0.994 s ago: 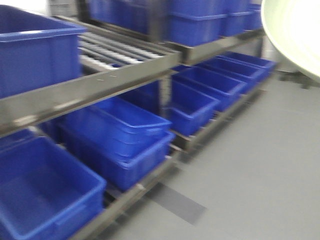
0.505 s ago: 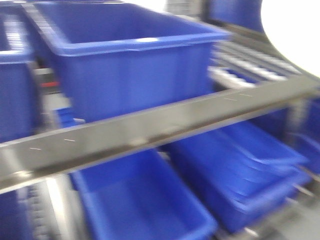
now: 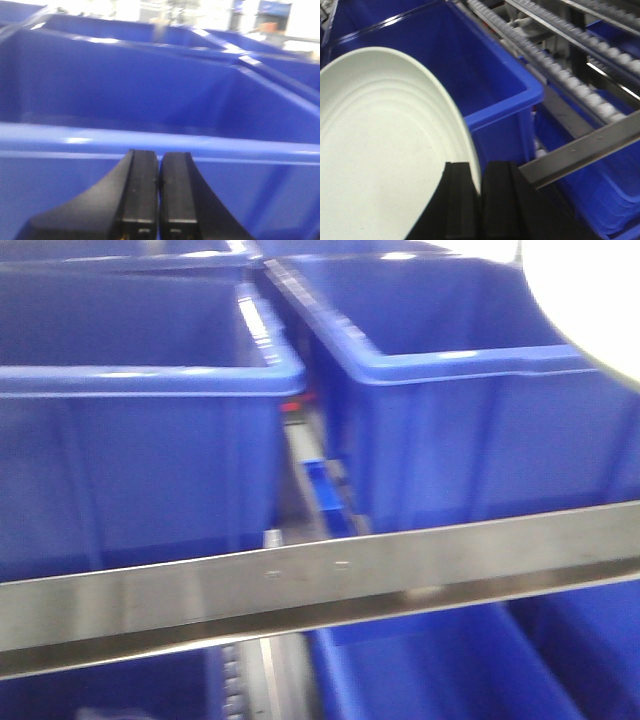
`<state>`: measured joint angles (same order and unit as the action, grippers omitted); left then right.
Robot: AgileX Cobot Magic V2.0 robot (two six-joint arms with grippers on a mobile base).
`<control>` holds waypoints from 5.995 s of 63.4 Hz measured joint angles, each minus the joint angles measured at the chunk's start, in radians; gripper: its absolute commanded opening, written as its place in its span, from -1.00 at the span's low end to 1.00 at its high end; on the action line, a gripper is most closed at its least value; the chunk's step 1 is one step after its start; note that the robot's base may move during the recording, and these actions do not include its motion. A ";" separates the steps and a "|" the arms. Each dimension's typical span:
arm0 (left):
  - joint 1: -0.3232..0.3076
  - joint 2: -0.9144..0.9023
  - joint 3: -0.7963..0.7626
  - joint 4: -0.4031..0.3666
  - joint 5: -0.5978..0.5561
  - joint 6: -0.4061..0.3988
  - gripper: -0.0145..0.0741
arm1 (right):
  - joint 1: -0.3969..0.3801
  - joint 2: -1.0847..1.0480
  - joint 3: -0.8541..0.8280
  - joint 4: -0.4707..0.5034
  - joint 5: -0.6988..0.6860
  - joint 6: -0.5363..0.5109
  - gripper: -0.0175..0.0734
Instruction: Place green plate on second shelf with right arm
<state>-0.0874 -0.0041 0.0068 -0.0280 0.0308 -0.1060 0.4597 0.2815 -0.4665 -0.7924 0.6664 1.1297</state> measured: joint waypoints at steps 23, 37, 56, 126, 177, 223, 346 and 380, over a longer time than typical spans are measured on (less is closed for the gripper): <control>0.000 0.000 0.000 0.000 0.000 0.000 -0.38 | 0.000 0.000 0.000 0.000 0.002 0.000 -0.51; 0.000 0.000 0.000 0.000 0.000 0.000 -0.38 | 0.000 0.000 0.000 0.000 0.002 0.000 -0.51; 0.000 0.000 0.000 0.000 0.000 0.000 -0.38 | 0.000 0.000 0.000 0.000 0.002 0.000 -0.51; 0.000 0.000 0.000 0.000 0.000 0.000 -0.38 | -0.001 0.253 -0.076 -0.663 -0.008 0.569 -0.50; 0.000 0.000 0.000 0.000 0.000 0.000 -0.38 | -0.256 0.874 -0.388 -0.958 -0.083 0.772 -0.22; 0.000 0.000 0.000 0.000 0.000 0.000 -0.38 | -0.317 0.886 -0.406 -0.967 -0.443 0.843 -0.50; 0.000 0.000 0.000 0.000 0.000 0.000 -0.38 | -0.317 -0.292 0.494 -1.018 -0.733 0.900 -0.49; 0.000 0.000 0.000 0.000 0.000 0.000 -0.38 | -0.317 -0.292 0.494 -0.766 -0.625 0.639 -0.49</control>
<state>-0.0874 -0.0041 0.0068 -0.0280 0.0311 -0.1060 0.1428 -0.0109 0.0278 -1.5589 0.0413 1.7684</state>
